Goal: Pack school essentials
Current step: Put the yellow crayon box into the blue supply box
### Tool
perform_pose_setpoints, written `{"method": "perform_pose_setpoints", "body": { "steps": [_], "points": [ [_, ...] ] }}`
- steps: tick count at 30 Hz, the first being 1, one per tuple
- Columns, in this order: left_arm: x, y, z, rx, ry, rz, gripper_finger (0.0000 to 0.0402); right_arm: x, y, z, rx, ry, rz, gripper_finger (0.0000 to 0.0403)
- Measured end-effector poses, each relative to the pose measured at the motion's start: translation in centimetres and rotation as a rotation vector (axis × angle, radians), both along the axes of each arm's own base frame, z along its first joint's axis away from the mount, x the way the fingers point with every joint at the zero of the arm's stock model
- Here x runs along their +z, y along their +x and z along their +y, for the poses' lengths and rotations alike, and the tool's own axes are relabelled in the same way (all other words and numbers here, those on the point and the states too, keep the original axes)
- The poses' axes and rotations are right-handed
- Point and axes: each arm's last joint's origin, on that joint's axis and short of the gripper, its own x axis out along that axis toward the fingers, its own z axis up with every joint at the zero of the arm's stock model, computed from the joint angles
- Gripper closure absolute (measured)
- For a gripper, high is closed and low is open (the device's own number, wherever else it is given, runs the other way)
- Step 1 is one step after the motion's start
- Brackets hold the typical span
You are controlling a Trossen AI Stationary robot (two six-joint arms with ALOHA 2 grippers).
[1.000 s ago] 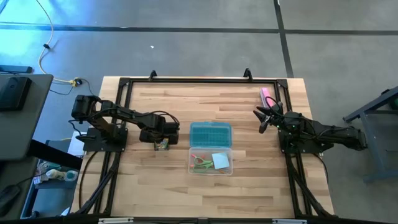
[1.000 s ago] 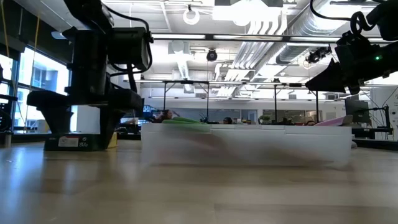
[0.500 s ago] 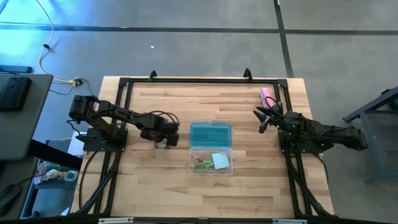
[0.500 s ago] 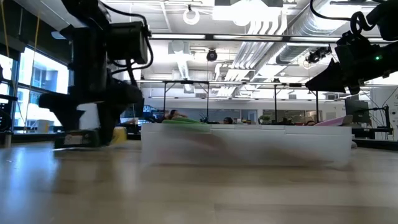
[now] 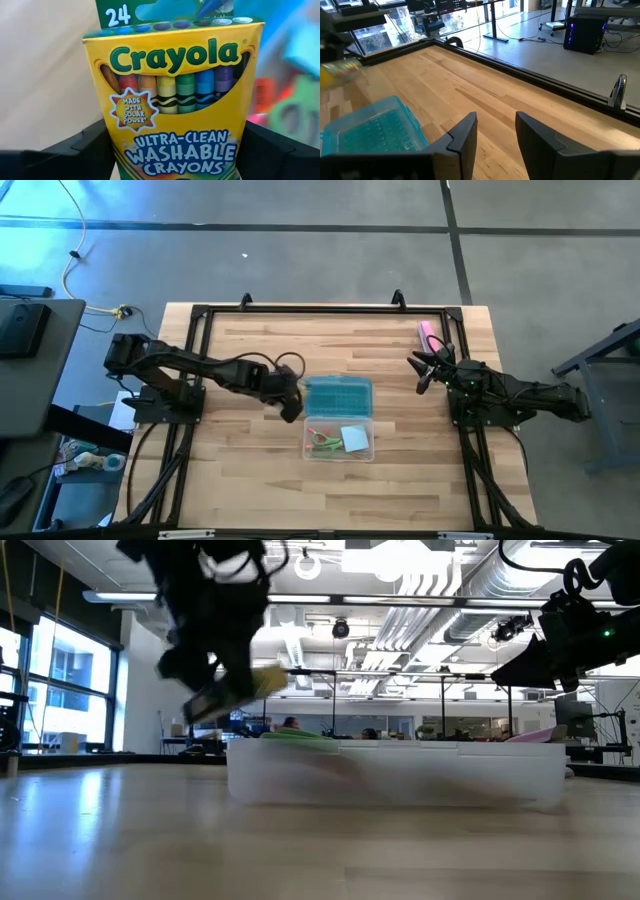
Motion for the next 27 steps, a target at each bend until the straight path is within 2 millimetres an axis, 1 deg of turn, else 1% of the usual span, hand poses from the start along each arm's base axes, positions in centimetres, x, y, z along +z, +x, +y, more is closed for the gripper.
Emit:
{"method": "perform_pose_setpoints", "body": {
  "steps": [3, 6, 9, 16, 21, 23, 27],
  "points": [
    [1.8, 1.3, -0.5, -0.091, 0.073, -0.041, 0.0090, 0.0, 0.0, 0.0, 0.000, 0.000, 0.000, 0.0277],
    [3.0, 2.6, -0.9, -0.170, 0.130, -0.066, 0.0090, 0.0, 0.0, 0.0, 0.000, 0.000, 0.000, 0.0277],
    [3.7, 3.8, -1.3, -0.235, 0.163, -0.075, 0.0090, 0.0, 0.0, 0.0, 0.000, 0.000, 0.000, 0.0277],
    [4.7, 7.5, -3.1, -0.392, 0.213, -0.099, 0.0090, 0.0, 0.0, 0.0, 0.000, 0.000, 0.000, 0.0277],
    [4.5, 10.4, -4.4, -0.497, 0.240, -0.094, 0.0090, 0.0, 0.0, 0.0, 0.000, 0.000, 0.000, 0.0277],
    [4.1, 11.5, -4.7, -0.536, 0.227, -0.084, 0.0090, 0.0, 0.0, 0.0, 0.000, 0.000, 0.000, 0.0277],
    [2.6, 13.0, -5.3, -0.597, 0.166, -0.022, 0.0090, 0.0, 0.0, 0.0, 0.000, 0.000, -0.001, 0.0277]
  ]
}}
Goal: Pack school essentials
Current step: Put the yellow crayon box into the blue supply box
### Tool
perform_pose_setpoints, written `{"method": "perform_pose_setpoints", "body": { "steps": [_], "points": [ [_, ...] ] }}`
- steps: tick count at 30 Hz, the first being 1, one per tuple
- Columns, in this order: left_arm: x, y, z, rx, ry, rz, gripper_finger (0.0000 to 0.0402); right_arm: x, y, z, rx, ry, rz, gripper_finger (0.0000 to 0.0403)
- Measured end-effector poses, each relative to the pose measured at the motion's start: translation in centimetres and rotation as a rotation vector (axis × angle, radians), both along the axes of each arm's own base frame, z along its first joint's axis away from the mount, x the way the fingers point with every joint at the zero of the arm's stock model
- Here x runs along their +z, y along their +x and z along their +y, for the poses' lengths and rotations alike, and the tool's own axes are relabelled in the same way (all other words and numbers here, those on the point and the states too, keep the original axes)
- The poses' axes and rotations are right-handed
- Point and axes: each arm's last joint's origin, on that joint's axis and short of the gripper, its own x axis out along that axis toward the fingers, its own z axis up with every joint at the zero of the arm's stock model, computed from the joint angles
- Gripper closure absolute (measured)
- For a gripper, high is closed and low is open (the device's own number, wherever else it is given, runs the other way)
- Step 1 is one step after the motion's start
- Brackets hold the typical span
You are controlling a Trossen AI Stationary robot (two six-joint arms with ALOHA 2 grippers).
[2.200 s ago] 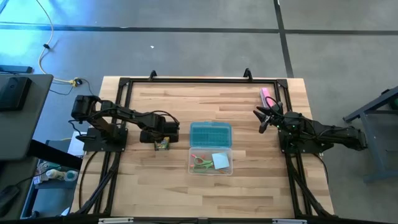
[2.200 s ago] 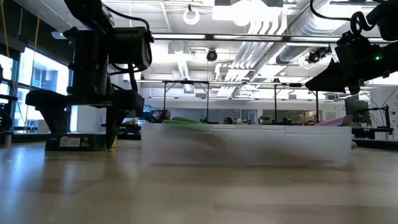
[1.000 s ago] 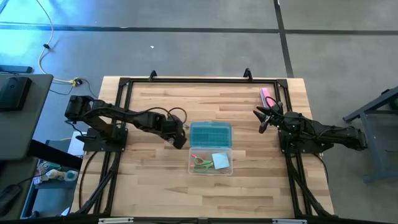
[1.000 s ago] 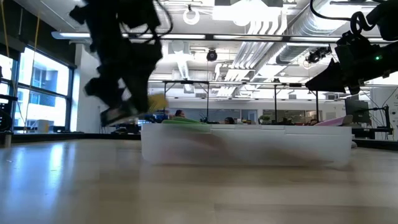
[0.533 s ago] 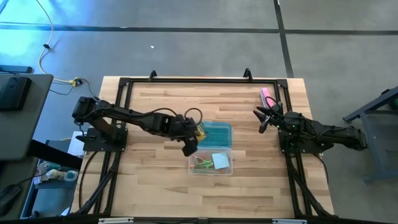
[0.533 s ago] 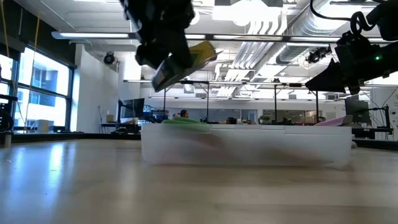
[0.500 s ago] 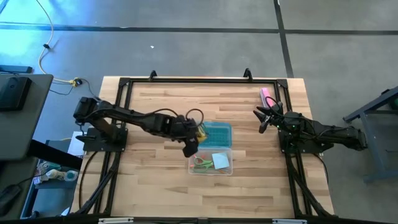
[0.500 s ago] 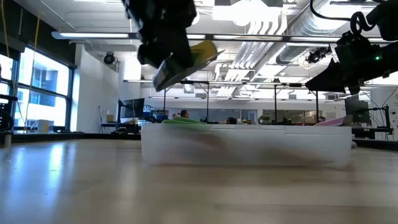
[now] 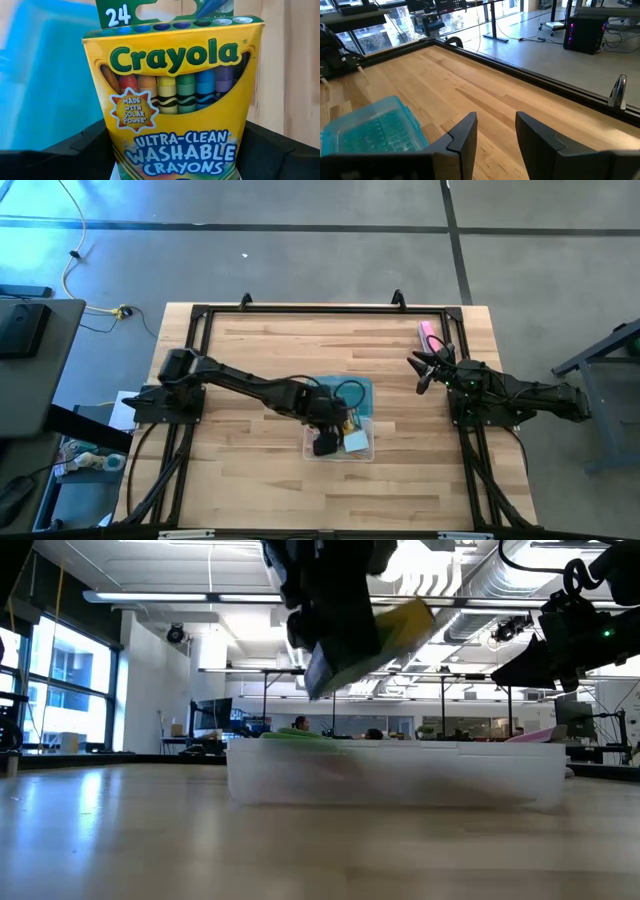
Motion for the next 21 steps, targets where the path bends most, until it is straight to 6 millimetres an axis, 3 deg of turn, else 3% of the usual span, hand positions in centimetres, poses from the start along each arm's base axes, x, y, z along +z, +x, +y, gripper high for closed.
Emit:
{"method": "perform_pose_setpoints", "body": {
  "steps": [10, 21],
  "points": [
    [-3.0, 1.4, -0.5, -0.053, -0.091, 0.187, 0.0090, 0.0, 0.0, 0.0, 0.000, 0.000, 0.000, 0.0277],
    [-3.5, 1.8, -0.5, -0.049, -0.142, 0.194, 0.0084, 0.0, 0.0, 0.0, 0.011, 0.003, 0.000, 0.0277]
  ]
}}
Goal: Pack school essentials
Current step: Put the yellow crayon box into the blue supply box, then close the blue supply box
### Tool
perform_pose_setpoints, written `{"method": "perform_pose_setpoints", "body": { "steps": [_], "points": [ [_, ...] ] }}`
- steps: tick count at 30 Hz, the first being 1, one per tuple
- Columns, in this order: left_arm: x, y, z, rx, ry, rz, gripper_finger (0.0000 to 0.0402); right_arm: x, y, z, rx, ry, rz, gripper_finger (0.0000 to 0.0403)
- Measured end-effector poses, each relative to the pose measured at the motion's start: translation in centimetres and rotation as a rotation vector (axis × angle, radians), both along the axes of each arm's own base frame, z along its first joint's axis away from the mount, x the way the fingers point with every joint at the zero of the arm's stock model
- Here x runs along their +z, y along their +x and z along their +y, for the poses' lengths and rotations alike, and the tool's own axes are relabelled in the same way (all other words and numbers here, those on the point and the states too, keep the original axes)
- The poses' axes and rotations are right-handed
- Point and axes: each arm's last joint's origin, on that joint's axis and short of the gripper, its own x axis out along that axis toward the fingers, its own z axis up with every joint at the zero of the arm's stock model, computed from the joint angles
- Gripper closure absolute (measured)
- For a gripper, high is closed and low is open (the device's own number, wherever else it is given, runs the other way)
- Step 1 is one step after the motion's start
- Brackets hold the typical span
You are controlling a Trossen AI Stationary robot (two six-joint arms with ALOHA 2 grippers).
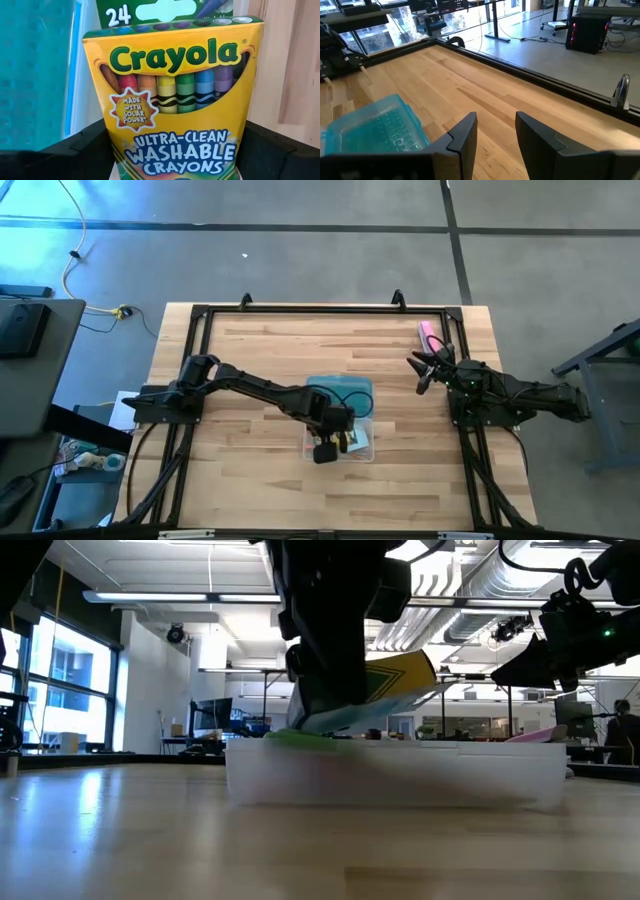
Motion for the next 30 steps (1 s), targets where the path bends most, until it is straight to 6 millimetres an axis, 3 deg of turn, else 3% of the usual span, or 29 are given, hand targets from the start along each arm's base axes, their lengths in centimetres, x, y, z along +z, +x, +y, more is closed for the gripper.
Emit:
{"method": "perform_pose_setpoints", "body": {
  "steps": [8, 18, 24, 30],
  "points": [
    [0.7, 0.3, 0.0, -0.017, 0.004, -0.021, 0.0080, 0.0, 0.0, 0.0, 0.001, 0.000, 0.000, 0.0277],
    [0.8, 0.3, 0.1, -0.107, -0.030, -0.031, 0.0011, 0.0, 0.0, 0.0, 0.001, 0.000, 0.000, 0.0277],
    [0.9, 0.3, 0.3, -0.109, -0.028, -0.034, 0.0003, 0.0, 0.0, 0.0, 0.001, 0.000, -0.001, 0.0277],
    [3.6, -1.0, 1.9, -0.095, -0.011, -0.047, 0.0002, 0.0, 0.0, 0.0, 0.000, 0.000, 0.000, 0.0277]
  ]
}}
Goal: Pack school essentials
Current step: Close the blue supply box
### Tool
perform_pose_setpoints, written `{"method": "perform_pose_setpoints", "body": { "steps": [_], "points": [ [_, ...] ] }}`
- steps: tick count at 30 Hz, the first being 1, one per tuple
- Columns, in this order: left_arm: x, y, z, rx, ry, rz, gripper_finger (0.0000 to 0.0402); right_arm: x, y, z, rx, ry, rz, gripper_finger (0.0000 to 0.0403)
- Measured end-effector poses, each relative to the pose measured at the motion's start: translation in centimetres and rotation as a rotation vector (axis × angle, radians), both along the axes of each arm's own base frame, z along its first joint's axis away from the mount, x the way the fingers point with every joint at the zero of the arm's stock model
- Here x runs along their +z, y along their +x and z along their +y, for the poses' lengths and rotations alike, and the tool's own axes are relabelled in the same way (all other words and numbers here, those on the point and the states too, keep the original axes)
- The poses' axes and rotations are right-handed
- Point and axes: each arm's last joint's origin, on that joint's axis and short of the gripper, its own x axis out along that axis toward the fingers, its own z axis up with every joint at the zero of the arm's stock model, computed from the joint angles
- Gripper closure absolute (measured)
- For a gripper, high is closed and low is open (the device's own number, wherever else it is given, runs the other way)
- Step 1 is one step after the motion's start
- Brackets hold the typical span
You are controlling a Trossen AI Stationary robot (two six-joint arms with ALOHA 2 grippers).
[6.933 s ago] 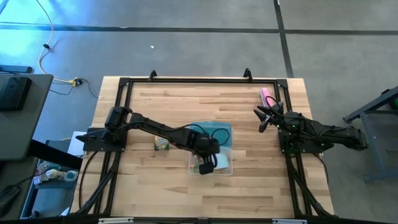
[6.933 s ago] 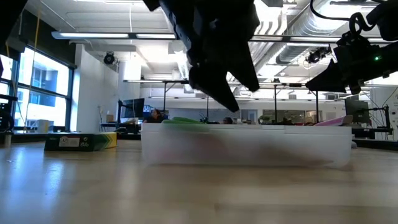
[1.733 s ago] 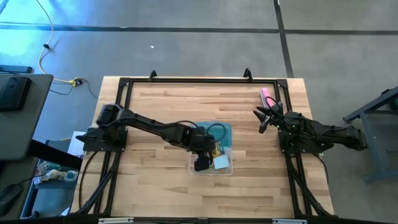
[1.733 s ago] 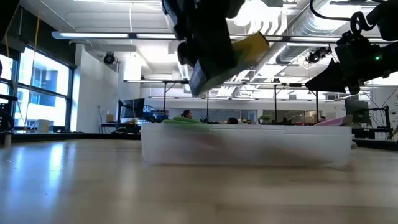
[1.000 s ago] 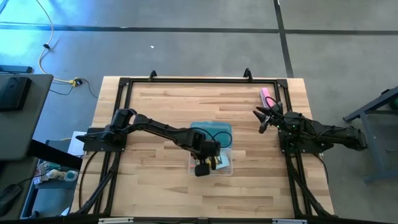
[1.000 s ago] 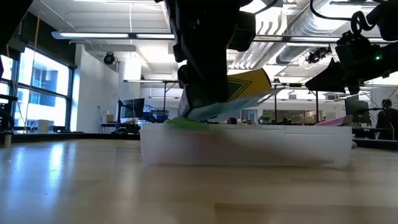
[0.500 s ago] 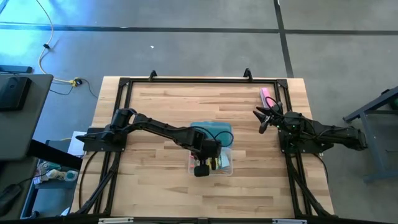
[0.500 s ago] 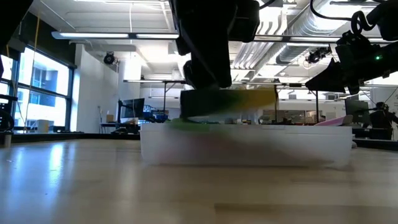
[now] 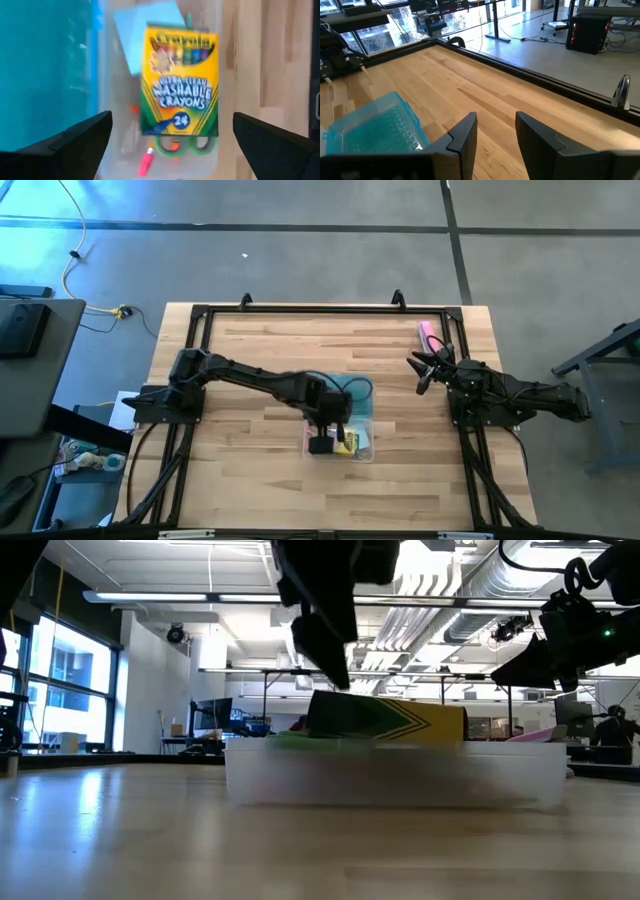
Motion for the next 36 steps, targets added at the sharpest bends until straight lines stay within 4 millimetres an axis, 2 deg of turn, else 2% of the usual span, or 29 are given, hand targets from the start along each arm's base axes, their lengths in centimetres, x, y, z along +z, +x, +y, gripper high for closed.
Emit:
{"method": "perform_pose_setpoints", "body": {
  "steps": [10, 14, 21, 27, 36],
  "points": [
    [7.2, -4.1, 2.8, 0.151, 0.168, -0.113, 0.0002, 0.0, 0.0, 0.0, 0.006, 0.002, 0.000, 0.0277],
    [8.5, -6.4, 3.8, 0.234, 0.148, -0.121, 0.0002, 0.0, 0.0, 0.0, 0.013, 0.004, 0.000, 0.0277],
    [7.1, -10.5, 4.8, 0.418, 0.097, -0.100, 0.0002, -0.1, 0.1, 0.0, 0.016, 0.005, 0.006, 0.0277],
    [3.9, -13.0, 5.1, 0.558, 0.024, -0.042, 0.0002, -0.1, 0.1, 0.0, 0.022, 0.006, 0.005, 0.0277],
    [-1.5, -14.7, 4.6, 0.696, -0.069, 0.106, 0.0002, 0.0, 0.1, 0.0, 0.023, 0.006, 0.005, 0.0277]
  ]
}}
